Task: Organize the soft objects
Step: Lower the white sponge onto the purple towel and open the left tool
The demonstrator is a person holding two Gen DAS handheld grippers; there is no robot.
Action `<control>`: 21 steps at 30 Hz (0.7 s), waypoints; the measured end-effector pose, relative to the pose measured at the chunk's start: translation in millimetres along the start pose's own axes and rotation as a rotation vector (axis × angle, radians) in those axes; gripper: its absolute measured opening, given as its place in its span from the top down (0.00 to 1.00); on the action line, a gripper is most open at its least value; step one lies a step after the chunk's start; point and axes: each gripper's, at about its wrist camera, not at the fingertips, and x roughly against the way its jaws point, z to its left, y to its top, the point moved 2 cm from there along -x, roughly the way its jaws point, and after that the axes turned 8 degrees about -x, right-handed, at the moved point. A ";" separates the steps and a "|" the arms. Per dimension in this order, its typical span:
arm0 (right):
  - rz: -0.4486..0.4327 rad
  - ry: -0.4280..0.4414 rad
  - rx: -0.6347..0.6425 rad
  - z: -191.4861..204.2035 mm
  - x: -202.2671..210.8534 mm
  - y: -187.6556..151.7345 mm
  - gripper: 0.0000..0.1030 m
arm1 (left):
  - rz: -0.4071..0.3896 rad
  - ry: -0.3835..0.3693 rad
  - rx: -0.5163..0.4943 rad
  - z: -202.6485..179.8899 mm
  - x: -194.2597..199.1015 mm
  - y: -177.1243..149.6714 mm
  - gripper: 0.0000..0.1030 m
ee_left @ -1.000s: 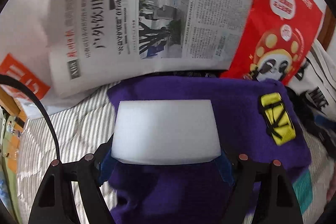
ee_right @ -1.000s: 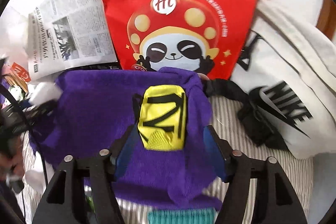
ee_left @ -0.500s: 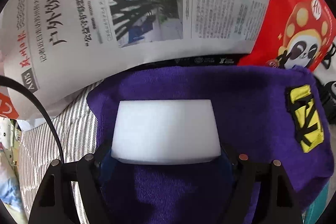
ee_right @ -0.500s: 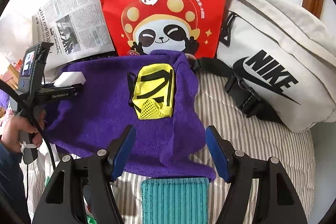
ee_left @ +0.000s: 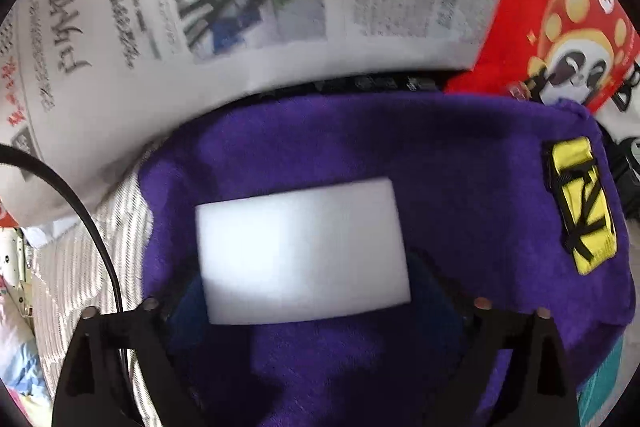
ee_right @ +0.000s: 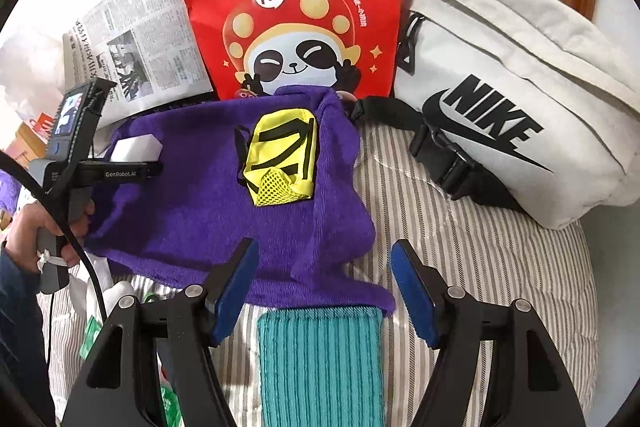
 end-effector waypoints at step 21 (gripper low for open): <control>-0.042 0.019 0.015 3.4 53.1 -41.3 0.33 | -0.064 0.012 0.055 20.9 101.1 -133.4 0.04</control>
